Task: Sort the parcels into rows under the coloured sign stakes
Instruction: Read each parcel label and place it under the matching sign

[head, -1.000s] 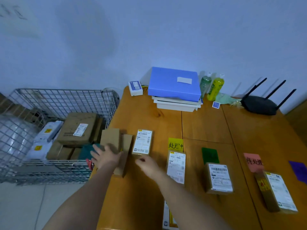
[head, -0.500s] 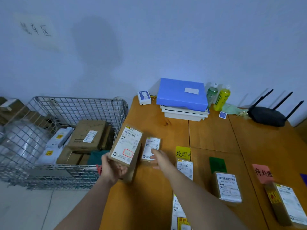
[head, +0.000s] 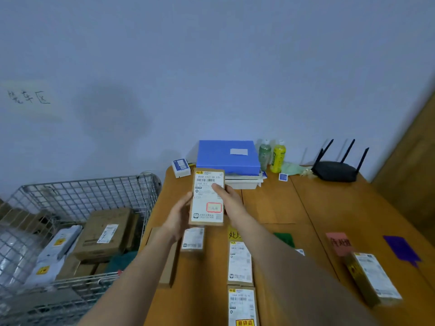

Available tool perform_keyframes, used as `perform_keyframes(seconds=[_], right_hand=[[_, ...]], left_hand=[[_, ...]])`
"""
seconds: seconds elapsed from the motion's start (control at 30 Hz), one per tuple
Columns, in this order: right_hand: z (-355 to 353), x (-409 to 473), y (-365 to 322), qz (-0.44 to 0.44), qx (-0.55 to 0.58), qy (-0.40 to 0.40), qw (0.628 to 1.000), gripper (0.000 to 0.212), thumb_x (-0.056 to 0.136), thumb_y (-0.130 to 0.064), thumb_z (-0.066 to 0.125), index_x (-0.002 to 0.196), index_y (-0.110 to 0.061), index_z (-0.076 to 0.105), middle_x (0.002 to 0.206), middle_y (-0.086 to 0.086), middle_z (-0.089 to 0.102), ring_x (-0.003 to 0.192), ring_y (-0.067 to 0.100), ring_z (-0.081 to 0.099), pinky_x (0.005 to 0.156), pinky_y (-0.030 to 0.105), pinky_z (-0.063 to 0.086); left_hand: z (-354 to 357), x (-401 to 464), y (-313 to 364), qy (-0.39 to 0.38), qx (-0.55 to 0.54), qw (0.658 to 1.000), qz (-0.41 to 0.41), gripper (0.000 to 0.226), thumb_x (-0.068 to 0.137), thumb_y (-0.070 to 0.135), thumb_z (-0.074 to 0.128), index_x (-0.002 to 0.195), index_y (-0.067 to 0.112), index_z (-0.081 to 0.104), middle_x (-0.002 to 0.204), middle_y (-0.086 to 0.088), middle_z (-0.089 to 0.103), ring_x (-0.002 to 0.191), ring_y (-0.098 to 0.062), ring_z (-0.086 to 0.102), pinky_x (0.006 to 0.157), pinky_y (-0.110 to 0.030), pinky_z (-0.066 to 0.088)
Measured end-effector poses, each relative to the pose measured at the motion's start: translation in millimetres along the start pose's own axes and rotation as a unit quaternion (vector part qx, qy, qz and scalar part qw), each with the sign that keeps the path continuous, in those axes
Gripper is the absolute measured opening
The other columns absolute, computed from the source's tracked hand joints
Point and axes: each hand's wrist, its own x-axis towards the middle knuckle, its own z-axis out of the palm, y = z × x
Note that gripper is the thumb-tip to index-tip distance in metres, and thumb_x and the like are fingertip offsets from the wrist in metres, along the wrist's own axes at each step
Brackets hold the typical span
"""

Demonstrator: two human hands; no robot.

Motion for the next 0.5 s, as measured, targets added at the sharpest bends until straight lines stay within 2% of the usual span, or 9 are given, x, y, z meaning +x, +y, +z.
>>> perform_keyframes(seconds=[0.07,0.13,0.2,0.33,0.5], right_hand=[[-12.8,-2.0,-16.0,-0.027,0.015,0.009,0.999,0.041,0.088,-0.031,0.06,0.124,-0.013,0.056,0.107,0.009,0.071,0.084,0.02,0.071,0.067,0.028,0.057],[-27.3,-5.5,-34.9,-0.054,0.029,0.013,0.998,0.043,0.087,-0.03,0.062,0.125,-0.011,0.055,0.112,0.013,0.07,0.092,0.028,0.07,0.077,0.038,0.058],[-46.3,-8.8,-53.1,-0.079,0.022,0.007,0.997,0.045,0.086,-0.029,0.063,0.126,-0.01,0.054,0.115,0.015,0.069,0.099,0.032,0.068,0.084,0.043,0.056],[-88.9,-22.3,-84.2,-0.12,0.001,-0.008,0.993,0.041,0.087,-0.025,0.062,0.124,-0.009,0.056,0.118,0.017,0.067,0.103,0.034,0.067,0.088,0.044,0.055],[-142.7,-46.8,-107.3,-0.149,-0.008,-0.017,0.989,0.033,0.089,-0.022,0.06,0.12,-0.01,0.057,0.117,0.017,0.066,0.098,0.032,0.067,0.089,0.046,0.053]], left_hand=[[24.6,8.8,22.4,-0.013,0.062,0.997,0.035,0.059,0.078,0.044,0.061,0.125,0.009,0.054,0.114,-0.015,0.07,0.093,-0.027,0.07,0.07,-0.034,0.057],[49.3,13.6,38.4,0.005,0.087,0.994,0.062,0.066,0.071,0.034,0.067,0.128,0.007,0.049,0.118,-0.018,0.067,0.091,-0.026,0.071,0.072,-0.035,0.057],[74.0,15.6,47.3,0.008,0.083,0.993,0.089,0.06,0.071,0.028,0.067,0.125,0.009,0.049,0.115,-0.016,0.069,0.091,-0.026,0.071,0.075,-0.038,0.057],[121.6,16.7,54.4,-0.004,0.069,0.989,0.134,0.052,0.073,0.024,0.067,0.121,0.01,0.052,0.111,-0.014,0.07,0.094,-0.03,0.071,0.083,-0.046,0.056],[184.3,12.6,54.9,-0.012,0.063,0.985,0.158,0.033,0.071,0.024,0.066,0.102,0.023,0.054,0.103,-0.007,0.07,0.087,-0.023,0.071,0.079,-0.041,0.057]])
